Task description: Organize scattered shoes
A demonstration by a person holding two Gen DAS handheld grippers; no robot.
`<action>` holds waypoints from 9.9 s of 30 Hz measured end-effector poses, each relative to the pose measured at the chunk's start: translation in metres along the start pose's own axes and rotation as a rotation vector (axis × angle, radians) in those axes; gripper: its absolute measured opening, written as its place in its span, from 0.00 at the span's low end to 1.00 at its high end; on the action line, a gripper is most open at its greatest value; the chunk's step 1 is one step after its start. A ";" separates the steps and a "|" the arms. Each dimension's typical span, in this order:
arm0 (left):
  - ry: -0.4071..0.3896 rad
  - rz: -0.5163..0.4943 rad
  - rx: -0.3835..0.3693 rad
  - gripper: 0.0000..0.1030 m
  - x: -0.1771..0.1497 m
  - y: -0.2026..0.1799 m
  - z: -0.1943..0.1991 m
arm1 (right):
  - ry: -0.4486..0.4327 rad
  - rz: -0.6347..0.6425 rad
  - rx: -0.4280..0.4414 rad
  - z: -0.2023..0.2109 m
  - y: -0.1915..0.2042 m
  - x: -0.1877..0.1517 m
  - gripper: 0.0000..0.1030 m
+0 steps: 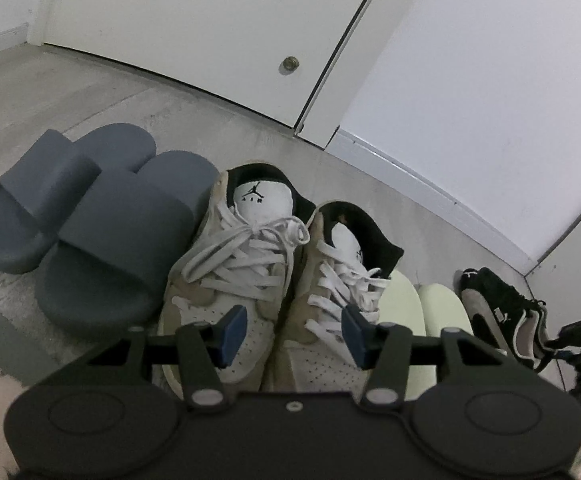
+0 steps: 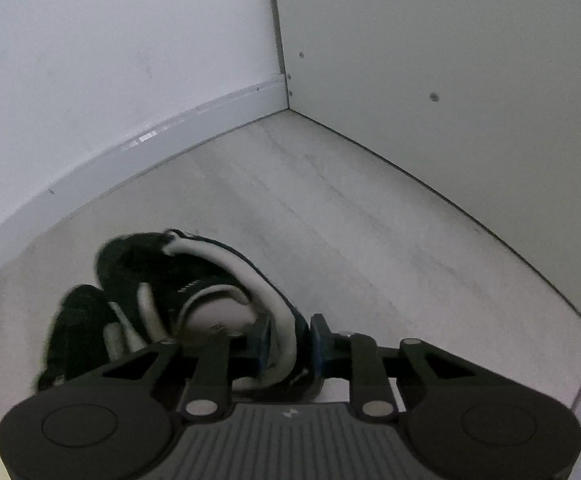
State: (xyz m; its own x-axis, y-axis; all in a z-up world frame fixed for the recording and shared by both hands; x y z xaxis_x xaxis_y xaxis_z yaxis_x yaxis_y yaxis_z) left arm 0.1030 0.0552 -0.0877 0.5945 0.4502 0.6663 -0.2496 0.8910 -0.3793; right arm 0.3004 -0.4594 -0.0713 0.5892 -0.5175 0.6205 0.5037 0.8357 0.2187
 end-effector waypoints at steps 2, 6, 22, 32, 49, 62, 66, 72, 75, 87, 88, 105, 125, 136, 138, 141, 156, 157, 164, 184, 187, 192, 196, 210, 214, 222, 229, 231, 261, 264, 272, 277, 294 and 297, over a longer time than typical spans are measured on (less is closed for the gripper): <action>0.004 -0.007 0.000 0.52 -0.001 -0.002 -0.003 | 0.036 -0.068 0.065 0.014 -0.009 -0.003 0.24; 0.012 -0.021 -0.001 0.52 -0.003 -0.005 -0.008 | 0.111 -0.152 0.116 0.019 -0.022 -0.013 0.24; 0.036 -0.034 0.004 0.52 -0.007 -0.008 -0.017 | 0.160 -0.252 0.158 -0.033 -0.014 -0.005 0.25; 0.021 -0.020 0.016 0.53 -0.006 -0.006 -0.014 | 0.002 -0.272 0.287 -0.028 -0.003 0.013 0.43; 0.023 -0.016 0.055 0.60 -0.005 -0.010 -0.027 | 0.050 0.002 0.046 -0.067 0.028 -0.003 0.58; -0.029 -0.348 0.072 0.61 -0.005 -0.092 -0.064 | 0.006 -0.111 0.082 -0.052 0.008 0.012 0.56; -0.022 -0.352 0.067 0.66 -0.003 -0.110 -0.085 | -0.016 -0.175 0.107 -0.062 -0.003 0.029 0.55; -0.005 -0.301 0.092 0.67 0.009 -0.116 -0.102 | -0.083 -0.195 0.088 -0.072 -0.004 0.045 0.57; 0.005 -0.267 0.105 0.67 0.013 -0.118 -0.103 | -0.127 -0.246 0.140 -0.054 0.005 0.044 0.63; -0.018 -0.315 0.101 0.70 0.006 -0.118 -0.101 | -0.098 0.013 0.096 -0.080 0.069 0.030 0.84; -0.019 -0.310 0.098 0.70 0.006 -0.117 -0.101 | -0.093 -0.009 0.090 -0.082 0.064 0.032 0.84; -0.038 -0.245 0.011 0.71 0.005 -0.101 -0.095 | -0.071 0.047 0.007 -0.104 0.036 0.056 0.84; -0.045 -0.257 0.011 0.72 0.006 -0.101 -0.095 | -0.013 0.225 -0.044 -0.095 0.058 0.030 0.75; -0.046 -0.180 -0.030 0.72 0.009 -0.092 -0.092 | -0.062 0.363 -0.098 -0.026 0.012 -0.007 0.91; -0.047 -0.184 -0.026 0.72 0.009 -0.093 -0.093 | -0.102 0.392 -0.049 -0.032 0.010 -0.013 0.95; -0.048 -0.199 -0.019 0.72 0.009 -0.094 -0.094 | -0.089 0.319 0.016 -0.054 0.006 -0.008 0.95; -0.058 -0.236 0.000 0.72 0.008 -0.097 -0.094 | -0.023 0.396 0.027 -0.088 0.031 0.000 0.90; -0.058 -0.227 -0.005 0.72 0.008 -0.096 -0.093 | -0.018 0.406 0.033 -0.092 0.029 0.002 0.89; -0.060 -0.203 -0.016 0.72 0.008 -0.093 -0.091 | 0.055 0.398 0.074 -0.071 0.013 -0.017 0.85; -0.060 -0.171 -0.045 0.71 0.001 -0.085 -0.064 | -0.194 0.646 0.171 0.078 0.023 -0.062 0.85; -0.063 -0.178 -0.053 0.71 0.000 -0.087 -0.062 | -0.092 0.672 0.182 0.074 0.048 -0.066 0.84; -0.064 -0.172 -0.049 0.71 -0.002 -0.084 -0.057 | 0.125 0.432 0.203 0.046 0.069 -0.081 0.52; -0.072 -0.162 -0.042 0.71 -0.001 -0.080 -0.056 | 0.240 0.180 0.199 0.030 0.049 -0.099 0.47; -0.066 -0.154 -0.082 0.71 0.003 -0.084 -0.068 | 0.313 0.016 0.324 0.036 0.035 -0.100 0.37; -0.061 -0.106 -0.093 0.72 0.005 -0.078 -0.069 | 0.295 0.091 0.250 0.011 0.054 -0.098 0.34; -0.062 -0.153 -0.063 0.71 0.000 -0.084 -0.072 | 0.195 0.028 0.261 -0.030 0.063 -0.076 0.22; -0.060 -0.176 -0.053 0.71 -0.004 -0.086 -0.073 | 0.073 0.118 0.317 -0.016 0.080 -0.056 0.39; -0.059 -0.165 -0.058 0.71 -0.005 -0.084 -0.073 | 0.031 0.157 0.295 0.010 0.078 -0.053 0.40; -0.069 -0.152 -0.067 0.71 -0.003 -0.082 -0.074 | 0.091 0.175 0.229 -0.028 0.085 -0.069 0.22; -0.067 -0.148 -0.069 0.72 -0.002 -0.081 -0.074 | 0.036 0.171 0.257 -0.048 0.087 -0.056 0.22; -0.069 -0.148 -0.067 0.72 -0.001 -0.080 -0.075 | 0.061 0.235 0.283 -0.040 0.108 -0.067 0.24; -0.101 -0.164 -0.075 0.72 -0.002 -0.084 -0.069 | 0.062 0.289 0.234 -0.047 0.115 -0.072 0.24; -0.096 -0.207 -0.096 0.72 -0.001 -0.096 -0.078 | -0.020 0.085 0.200 -0.106 0.094 -0.016 0.24; -0.100 -0.195 -0.116 0.72 0.008 -0.103 -0.083 | -0.009 -0.047 0.244 -0.101 0.090 -0.013 0.25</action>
State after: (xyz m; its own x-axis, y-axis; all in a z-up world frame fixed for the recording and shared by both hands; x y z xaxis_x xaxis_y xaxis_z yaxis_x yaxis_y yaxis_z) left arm 0.1967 -0.0377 -0.0966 0.5428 0.2792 0.7921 -0.0451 0.9514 -0.3045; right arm 0.4021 -0.3955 -0.1362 0.5625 -0.5557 0.6122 0.3621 0.8312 0.4218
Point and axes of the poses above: each gripper's, at about its wrist camera, not at the fingertips, and z roughly against the way its jaws point, y to its left, x to its top, the point moved 2 cm from there along -z, roughly the way its jaws point, and after that the axes turned 3 degrees about x, right-handed, at the moved point
